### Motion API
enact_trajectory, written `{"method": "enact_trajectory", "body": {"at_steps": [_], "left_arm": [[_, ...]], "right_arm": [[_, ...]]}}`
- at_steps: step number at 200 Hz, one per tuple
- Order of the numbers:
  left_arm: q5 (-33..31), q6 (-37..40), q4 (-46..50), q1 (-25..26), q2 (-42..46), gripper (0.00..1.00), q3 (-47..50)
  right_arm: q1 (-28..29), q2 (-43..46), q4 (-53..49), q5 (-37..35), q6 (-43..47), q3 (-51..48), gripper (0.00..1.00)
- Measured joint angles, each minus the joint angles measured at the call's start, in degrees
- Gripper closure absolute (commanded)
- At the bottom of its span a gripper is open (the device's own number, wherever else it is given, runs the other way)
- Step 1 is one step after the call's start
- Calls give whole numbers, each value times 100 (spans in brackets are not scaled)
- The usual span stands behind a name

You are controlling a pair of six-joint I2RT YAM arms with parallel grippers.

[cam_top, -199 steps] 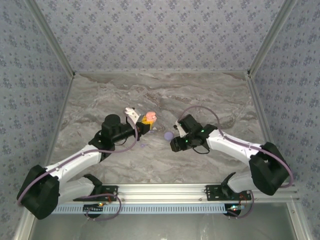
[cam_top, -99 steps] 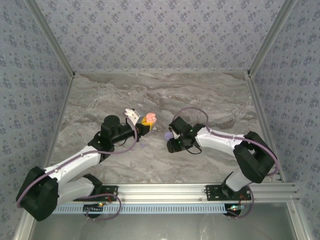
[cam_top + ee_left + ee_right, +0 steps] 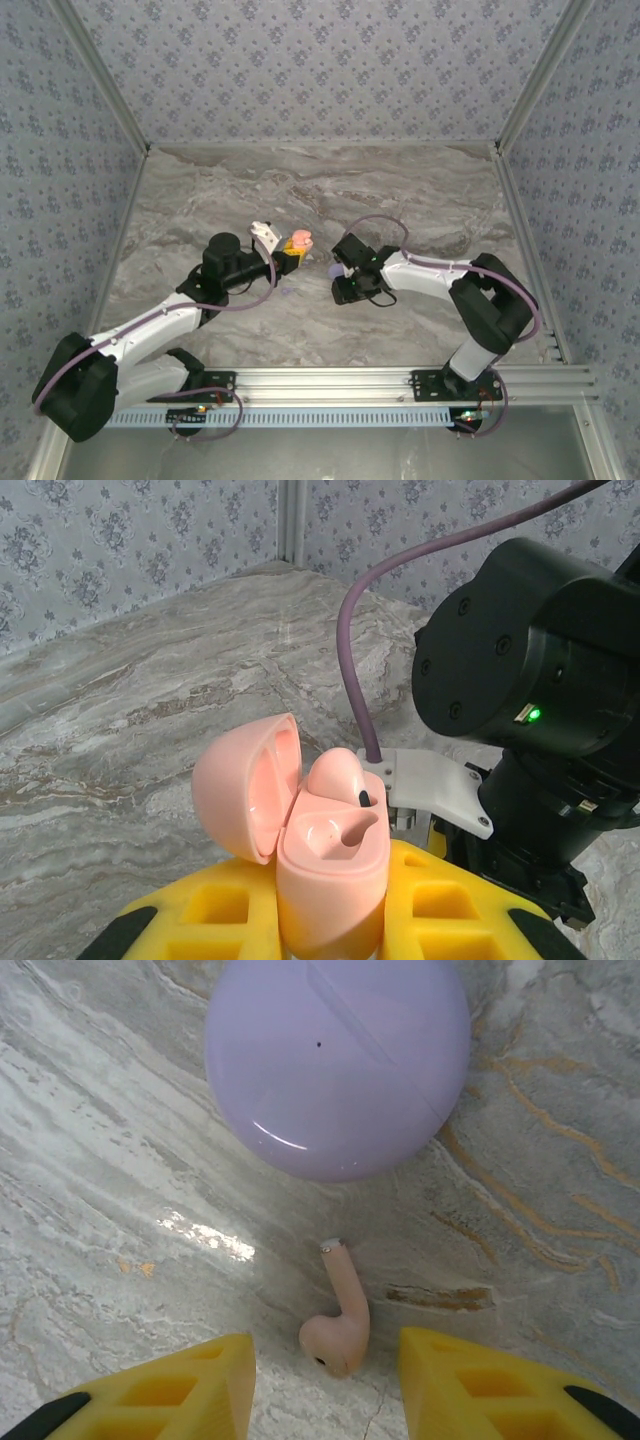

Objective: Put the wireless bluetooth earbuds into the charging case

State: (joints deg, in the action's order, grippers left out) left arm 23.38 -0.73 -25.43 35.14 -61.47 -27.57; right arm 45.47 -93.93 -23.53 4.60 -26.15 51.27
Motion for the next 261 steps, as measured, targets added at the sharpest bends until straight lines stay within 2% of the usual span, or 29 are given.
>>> {"method": "enact_trajectory", "body": {"at_steps": [83,172,261], "left_arm": [[0,28,0,0,0,82,0],[0,28,4,0,-2,82,0],[0,17,2,0,-83,82,0]], "right_arm": [[13,-81,-74,-188,-2,66,71],[4,-90,-219,-568,-26,103,77],[-852,-28,-492,-767,245,107,78]]}}
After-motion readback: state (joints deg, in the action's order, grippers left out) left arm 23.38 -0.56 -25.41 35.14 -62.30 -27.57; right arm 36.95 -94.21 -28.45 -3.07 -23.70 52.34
